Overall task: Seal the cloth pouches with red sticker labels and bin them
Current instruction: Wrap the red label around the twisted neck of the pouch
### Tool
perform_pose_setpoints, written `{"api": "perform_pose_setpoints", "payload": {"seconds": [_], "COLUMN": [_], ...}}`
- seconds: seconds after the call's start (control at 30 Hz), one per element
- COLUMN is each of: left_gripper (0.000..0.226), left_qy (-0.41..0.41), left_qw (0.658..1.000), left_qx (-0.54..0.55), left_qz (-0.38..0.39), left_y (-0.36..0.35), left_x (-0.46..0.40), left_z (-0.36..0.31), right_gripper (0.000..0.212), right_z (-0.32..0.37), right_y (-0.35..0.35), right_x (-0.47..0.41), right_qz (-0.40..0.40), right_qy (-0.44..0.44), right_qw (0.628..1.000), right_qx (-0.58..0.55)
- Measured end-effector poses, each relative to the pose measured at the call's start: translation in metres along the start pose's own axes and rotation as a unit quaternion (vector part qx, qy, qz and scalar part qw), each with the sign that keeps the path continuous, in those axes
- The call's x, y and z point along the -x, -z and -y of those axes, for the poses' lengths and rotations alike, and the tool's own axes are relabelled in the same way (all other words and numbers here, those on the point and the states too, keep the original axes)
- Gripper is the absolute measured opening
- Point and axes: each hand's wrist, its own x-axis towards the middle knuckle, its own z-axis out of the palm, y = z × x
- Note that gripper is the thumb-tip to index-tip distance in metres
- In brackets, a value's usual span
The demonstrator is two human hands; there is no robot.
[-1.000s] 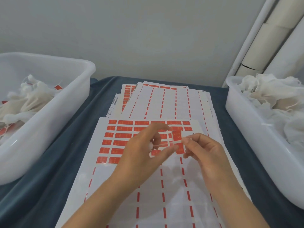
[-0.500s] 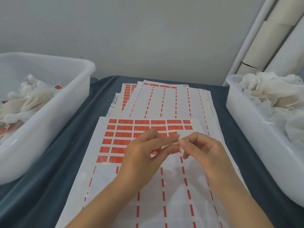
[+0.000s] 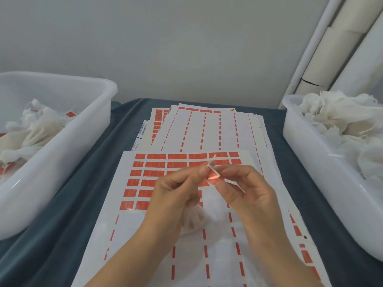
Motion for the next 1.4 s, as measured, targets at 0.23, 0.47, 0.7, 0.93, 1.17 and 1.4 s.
{"api": "perform_pose_setpoints", "payload": {"seconds": [0.23,0.47,0.7,0.93,1.17,1.4], "left_gripper": [0.026,0.027,0.025,0.026,0.022,0.018], "left_qy": [0.010,0.017,0.011,0.008,0.043,0.050], "left_qw": [0.999,0.999,0.999,0.999,0.996,0.985], "left_qx": [0.029,0.034,0.038,0.037,0.067,0.112], "left_qz": [0.030,0.035,0.036,0.038,0.029,-0.122], "left_y": [-0.003,-0.002,-0.002,-0.002,0.002,0.019], "left_x": [0.001,0.002,0.002,0.002,-0.002,-0.015], "left_z": [0.005,0.007,0.007,0.010,0.019,-0.006], "right_gripper": [0.018,0.022,0.016,0.009,0.030,0.032], "right_z": [-0.002,-0.003,-0.004,-0.005,-0.008,-0.010], "right_y": [0.004,0.004,0.005,0.006,-0.001,0.010], "right_x": [-0.001,-0.002,-0.002,-0.001,-0.001,-0.006], "right_qz": [-0.010,-0.008,-0.011,-0.005,-0.024,-0.111], "right_qy": [-0.019,-0.029,-0.021,-0.014,-0.020,-0.013], "right_qw": [1.000,0.999,0.999,0.999,0.997,0.994], "right_qx": [-0.012,-0.030,-0.026,-0.047,-0.068,-0.007]}}
